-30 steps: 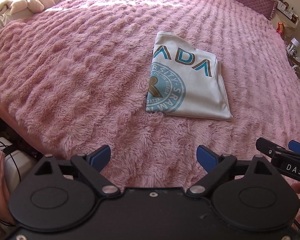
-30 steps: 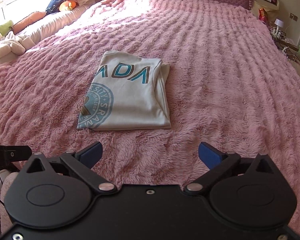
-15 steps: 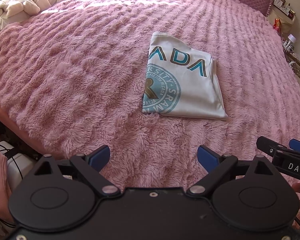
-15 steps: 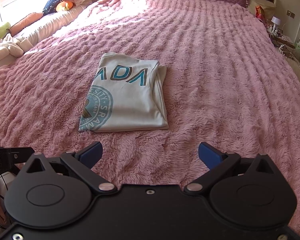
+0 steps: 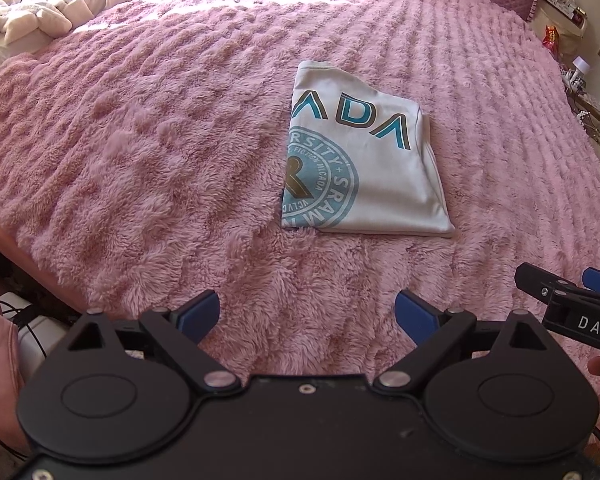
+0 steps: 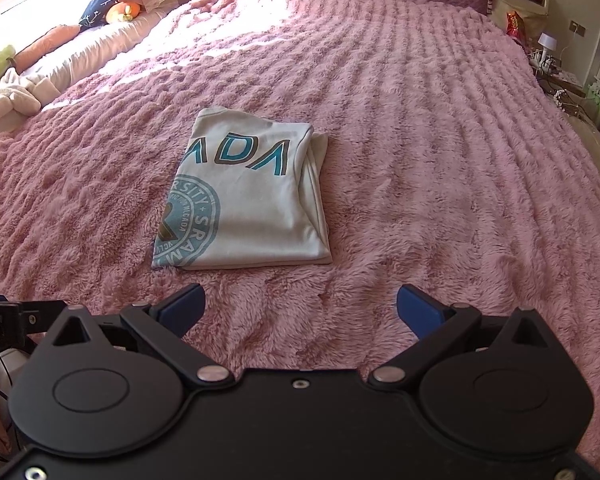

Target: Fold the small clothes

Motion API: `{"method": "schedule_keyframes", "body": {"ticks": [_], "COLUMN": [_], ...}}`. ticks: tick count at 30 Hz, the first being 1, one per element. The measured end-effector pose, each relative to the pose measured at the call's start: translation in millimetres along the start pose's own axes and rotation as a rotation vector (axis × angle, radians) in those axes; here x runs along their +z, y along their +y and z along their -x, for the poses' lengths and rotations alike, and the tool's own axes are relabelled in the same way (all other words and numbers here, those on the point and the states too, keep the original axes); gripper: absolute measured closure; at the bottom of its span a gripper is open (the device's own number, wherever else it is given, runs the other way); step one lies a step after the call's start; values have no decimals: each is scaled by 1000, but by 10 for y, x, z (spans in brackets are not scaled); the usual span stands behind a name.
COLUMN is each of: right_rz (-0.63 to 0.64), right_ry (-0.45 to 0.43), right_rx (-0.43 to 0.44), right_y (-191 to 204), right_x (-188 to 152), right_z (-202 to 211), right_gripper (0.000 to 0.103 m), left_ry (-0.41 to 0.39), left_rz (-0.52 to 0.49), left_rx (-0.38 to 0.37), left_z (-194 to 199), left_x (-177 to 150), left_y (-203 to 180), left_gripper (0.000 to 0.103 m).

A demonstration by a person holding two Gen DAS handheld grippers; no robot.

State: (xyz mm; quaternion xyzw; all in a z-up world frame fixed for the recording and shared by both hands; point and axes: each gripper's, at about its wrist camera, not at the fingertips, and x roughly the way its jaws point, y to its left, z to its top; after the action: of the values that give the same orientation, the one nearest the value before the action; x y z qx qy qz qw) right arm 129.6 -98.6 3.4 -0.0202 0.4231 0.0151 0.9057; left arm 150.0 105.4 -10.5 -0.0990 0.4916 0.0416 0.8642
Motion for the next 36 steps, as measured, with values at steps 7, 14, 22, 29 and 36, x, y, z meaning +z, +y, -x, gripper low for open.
{"method": "schedule_keyframes", "body": {"ticks": [7,14,22,29,36], "right_rz": [12,15,29,33,38], "right_ry": [4,9,6,9,5], "right_rx": [-1,-10,-9,-13,-11], "right_y": [18,26,64,64,58], "right_x": [13,13,16,13,27], "right_z": [-20,-24,-9,4,26], "right_gripper": [0,0,0,0,0], "left_ry": [6,5,12,11,12], "left_rz": [2,-13,-13,-28,-12], "left_rx": [10,16,27,28,40], "left_z": [-16,-4,-5,13,21], "left_x": [33,71,75,79,87], "left_y": [13,-4,12,-10,23], "left_gripper": [6,6,6,6,6]}}
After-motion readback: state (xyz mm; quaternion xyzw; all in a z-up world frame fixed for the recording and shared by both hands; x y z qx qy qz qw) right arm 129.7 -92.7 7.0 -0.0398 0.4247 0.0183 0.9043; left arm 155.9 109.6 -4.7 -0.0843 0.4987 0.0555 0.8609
